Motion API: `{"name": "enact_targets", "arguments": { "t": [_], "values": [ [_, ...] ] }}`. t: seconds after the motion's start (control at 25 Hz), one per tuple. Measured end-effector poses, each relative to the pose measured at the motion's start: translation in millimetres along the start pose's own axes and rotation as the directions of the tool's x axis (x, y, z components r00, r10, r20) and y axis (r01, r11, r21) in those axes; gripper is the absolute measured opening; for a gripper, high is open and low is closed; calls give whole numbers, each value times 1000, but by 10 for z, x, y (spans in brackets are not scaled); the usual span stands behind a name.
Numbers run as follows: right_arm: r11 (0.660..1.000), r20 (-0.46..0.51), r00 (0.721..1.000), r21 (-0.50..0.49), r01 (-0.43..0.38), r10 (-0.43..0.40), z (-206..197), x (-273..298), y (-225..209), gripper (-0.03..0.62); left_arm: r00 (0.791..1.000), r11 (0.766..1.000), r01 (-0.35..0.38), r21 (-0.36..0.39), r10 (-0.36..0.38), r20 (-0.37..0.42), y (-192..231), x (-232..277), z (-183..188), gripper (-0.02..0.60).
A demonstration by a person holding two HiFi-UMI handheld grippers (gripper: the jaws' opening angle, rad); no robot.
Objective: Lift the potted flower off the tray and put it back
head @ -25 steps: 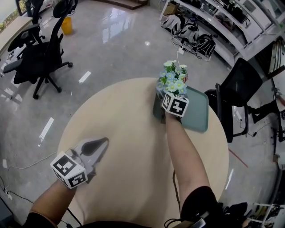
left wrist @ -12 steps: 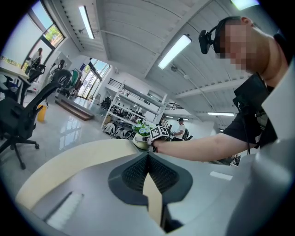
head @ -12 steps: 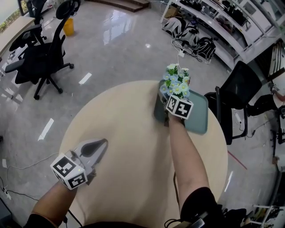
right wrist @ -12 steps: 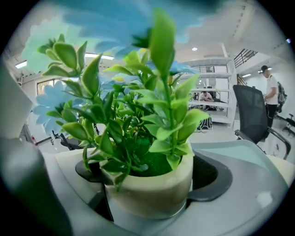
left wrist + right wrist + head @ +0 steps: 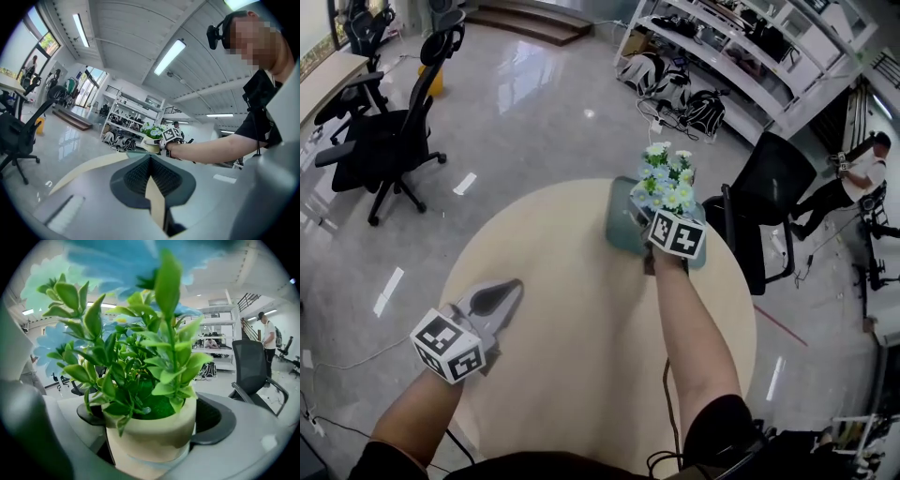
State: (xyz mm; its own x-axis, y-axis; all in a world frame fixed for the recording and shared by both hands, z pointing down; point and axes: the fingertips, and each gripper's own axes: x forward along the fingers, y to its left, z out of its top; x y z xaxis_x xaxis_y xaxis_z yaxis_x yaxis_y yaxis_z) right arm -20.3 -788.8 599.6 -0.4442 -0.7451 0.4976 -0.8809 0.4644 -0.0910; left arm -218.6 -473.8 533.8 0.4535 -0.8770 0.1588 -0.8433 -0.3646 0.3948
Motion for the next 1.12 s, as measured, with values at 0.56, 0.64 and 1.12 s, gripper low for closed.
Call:
{"name": "enact_targets", "arguments": {
  "t": [0.56, 0.64, 1.12],
  "values": [
    [999, 63, 998, -42, -7, 10, 393, -1756, 283, 548, 995, 994, 101, 41, -101, -2, -484, -454, 259, -6],
    [1000, 65, 998, -31, -4, 6, 333, -1963, 285, 547, 993, 992, 120, 44, -120, -14, -619, -488, 211, -6],
    [1000, 65, 998, 9, -21, 20, -599, -3327, 490, 546, 979, 979, 200, 25, -199, -36, -1731, -870, -391, -6]
  ]
}}
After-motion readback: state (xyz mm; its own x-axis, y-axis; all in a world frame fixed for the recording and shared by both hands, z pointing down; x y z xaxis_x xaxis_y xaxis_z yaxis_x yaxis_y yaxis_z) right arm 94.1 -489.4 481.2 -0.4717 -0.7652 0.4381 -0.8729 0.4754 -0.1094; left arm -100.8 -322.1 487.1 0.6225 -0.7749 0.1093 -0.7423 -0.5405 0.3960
